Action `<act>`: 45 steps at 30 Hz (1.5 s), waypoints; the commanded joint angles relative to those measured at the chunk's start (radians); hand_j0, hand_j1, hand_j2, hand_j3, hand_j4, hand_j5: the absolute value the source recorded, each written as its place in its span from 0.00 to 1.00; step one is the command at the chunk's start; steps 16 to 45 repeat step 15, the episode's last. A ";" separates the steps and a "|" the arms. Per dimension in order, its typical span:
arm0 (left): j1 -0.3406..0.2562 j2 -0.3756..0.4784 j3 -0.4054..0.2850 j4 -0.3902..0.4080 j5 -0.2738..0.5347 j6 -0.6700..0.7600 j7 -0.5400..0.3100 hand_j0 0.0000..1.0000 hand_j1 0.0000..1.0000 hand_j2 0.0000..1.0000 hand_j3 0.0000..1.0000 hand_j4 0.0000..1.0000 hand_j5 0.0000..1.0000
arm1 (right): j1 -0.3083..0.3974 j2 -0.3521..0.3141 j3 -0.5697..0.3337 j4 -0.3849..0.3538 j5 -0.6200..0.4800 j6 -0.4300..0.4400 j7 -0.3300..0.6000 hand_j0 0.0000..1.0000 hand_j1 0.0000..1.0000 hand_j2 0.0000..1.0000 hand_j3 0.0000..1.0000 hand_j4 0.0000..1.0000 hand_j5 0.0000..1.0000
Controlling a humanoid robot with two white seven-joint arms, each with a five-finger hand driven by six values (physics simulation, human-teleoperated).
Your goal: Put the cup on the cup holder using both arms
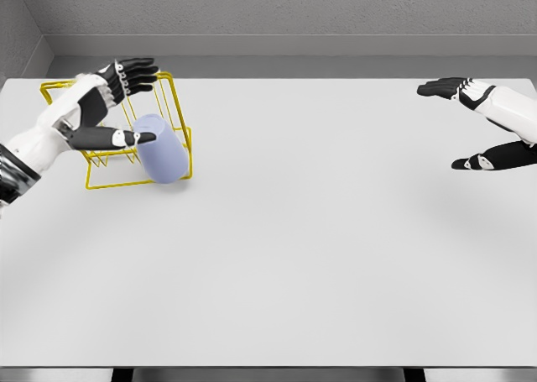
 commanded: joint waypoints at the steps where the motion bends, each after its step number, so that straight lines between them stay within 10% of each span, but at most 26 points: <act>1: 0.003 0.006 0.001 -0.013 0.004 -0.108 0.000 0.90 0.90 0.90 0.90 0.90 0.90 | 0.000 -0.001 0.000 0.000 -0.008 0.003 -0.001 1.00 1.00 1.00 1.00 1.00 1.00; 12: 0.129 0.139 0.091 0.001 0.024 -0.299 0.002 1.00 1.00 1.00 1.00 1.00 1.00 | 0.000 -0.001 0.000 0.004 -0.008 0.003 -0.001 1.00 1.00 1.00 1.00 1.00 1.00; 45: 0.129 0.145 0.102 0.020 0.024 -0.304 0.012 1.00 1.00 1.00 1.00 1.00 1.00 | 0.000 -0.001 0.000 0.003 -0.008 0.003 -0.001 1.00 1.00 1.00 1.00 1.00 1.00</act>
